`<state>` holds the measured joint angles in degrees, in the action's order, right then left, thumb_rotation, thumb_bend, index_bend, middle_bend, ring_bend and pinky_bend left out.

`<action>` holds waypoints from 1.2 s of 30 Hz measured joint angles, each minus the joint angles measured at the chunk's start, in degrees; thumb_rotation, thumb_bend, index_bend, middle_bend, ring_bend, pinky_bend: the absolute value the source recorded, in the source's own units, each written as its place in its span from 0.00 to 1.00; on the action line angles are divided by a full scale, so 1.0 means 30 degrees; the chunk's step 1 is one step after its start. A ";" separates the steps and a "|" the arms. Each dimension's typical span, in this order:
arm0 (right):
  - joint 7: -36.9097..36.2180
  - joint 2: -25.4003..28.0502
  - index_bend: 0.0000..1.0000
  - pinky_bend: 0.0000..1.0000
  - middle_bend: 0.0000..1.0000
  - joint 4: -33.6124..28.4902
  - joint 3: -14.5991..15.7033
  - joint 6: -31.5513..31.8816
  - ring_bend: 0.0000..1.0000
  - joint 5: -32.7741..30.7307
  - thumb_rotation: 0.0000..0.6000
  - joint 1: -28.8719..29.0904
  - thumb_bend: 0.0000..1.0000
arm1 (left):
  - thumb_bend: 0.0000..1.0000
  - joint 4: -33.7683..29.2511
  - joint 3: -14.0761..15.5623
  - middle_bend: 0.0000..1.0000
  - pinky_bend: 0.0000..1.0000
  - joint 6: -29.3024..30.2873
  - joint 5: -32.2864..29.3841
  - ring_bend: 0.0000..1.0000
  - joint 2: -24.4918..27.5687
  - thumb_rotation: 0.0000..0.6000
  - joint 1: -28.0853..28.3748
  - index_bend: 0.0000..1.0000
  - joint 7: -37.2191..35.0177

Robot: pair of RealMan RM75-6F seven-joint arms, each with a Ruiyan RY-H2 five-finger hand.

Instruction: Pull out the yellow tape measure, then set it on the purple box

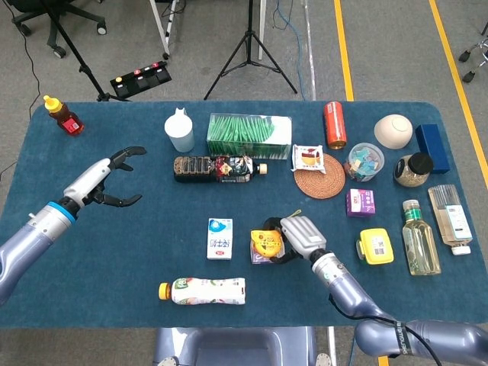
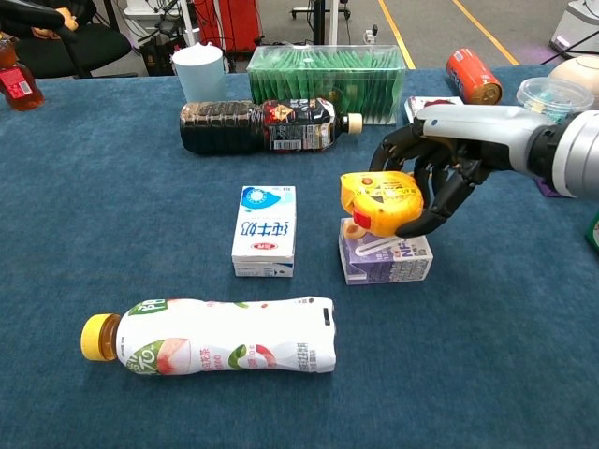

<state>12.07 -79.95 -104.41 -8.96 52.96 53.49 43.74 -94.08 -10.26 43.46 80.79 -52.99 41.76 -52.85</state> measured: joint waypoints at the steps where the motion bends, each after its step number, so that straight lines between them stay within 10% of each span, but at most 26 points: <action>1: 0.0081 -0.0110 0.62 0.52 0.53 -0.0001 -0.0051 -0.0010 0.54 0.0017 1.00 0.0092 0.29 | 0.27 0.0026 0.0018 0.08 0.19 0.0020 0.0054 0.00 -0.0003 1.00 -0.0025 0.09 -0.0075; 21: 0.2426 -0.2688 0.62 0.51 0.53 0.0840 -0.1384 -0.0677 0.54 -0.1913 1.00 0.2961 0.29 | 0.26 0.0744 0.0751 0.08 0.19 0.0964 0.1249 0.00 0.0479 1.00 -0.0888 0.09 -0.1390; 36: 0.2282 -0.1338 0.62 0.47 0.52 0.0543 -0.0579 -0.0339 0.51 -0.2293 1.00 0.2453 0.29 | 0.26 0.0878 0.0988 0.08 0.19 0.1257 0.1749 0.00 0.0453 1.00 -0.0773 0.09 -0.1920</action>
<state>18.91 -83.96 -102.78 -10.70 51.94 46.61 51.10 -91.44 -7.30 47.23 86.04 -51.63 39.44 -58.61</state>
